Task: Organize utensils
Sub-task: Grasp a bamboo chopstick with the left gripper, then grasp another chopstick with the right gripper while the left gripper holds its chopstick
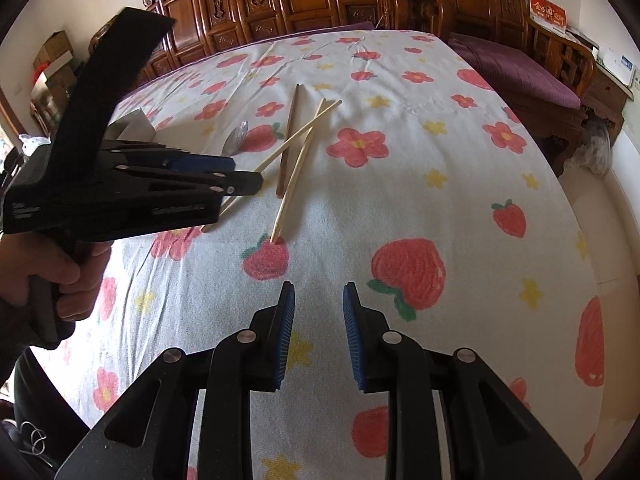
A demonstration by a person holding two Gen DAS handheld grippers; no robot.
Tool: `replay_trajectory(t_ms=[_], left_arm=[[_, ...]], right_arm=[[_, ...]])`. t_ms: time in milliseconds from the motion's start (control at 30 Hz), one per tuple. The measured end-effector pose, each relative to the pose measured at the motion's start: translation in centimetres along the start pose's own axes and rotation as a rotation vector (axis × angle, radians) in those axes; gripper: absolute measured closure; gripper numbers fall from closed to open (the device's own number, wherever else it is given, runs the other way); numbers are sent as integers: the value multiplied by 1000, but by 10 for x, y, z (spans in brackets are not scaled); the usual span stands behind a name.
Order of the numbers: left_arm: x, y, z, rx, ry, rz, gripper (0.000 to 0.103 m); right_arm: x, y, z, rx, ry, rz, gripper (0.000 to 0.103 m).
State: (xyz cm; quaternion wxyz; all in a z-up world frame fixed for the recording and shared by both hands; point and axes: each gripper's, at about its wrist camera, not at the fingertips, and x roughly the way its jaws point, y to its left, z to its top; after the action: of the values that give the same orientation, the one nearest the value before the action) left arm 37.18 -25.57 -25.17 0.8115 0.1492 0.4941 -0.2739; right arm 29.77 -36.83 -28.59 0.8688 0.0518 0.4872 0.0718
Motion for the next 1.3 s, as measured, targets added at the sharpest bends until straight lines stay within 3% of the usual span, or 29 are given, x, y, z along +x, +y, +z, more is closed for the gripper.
replay_trajectory(t_ms=[233,300,367,800,1300], left_arm=[[9,0,5,0,4,9,70],[10,-1,6,7,1,23,77],[10,2,6,3,2,16,98],[-13,28,2,-76,-21,-17,99],[-60,46,-10,-89,-80,-8,99]], right_arm=[[0,-1,0,4,-1,-3,76],[-1,0,1,2,-5,-2,76],[-2,0,2,1,-9,-2,76],[5,7,15,1,-25,14,76],[57,16,90,-35,-33,29,76]])
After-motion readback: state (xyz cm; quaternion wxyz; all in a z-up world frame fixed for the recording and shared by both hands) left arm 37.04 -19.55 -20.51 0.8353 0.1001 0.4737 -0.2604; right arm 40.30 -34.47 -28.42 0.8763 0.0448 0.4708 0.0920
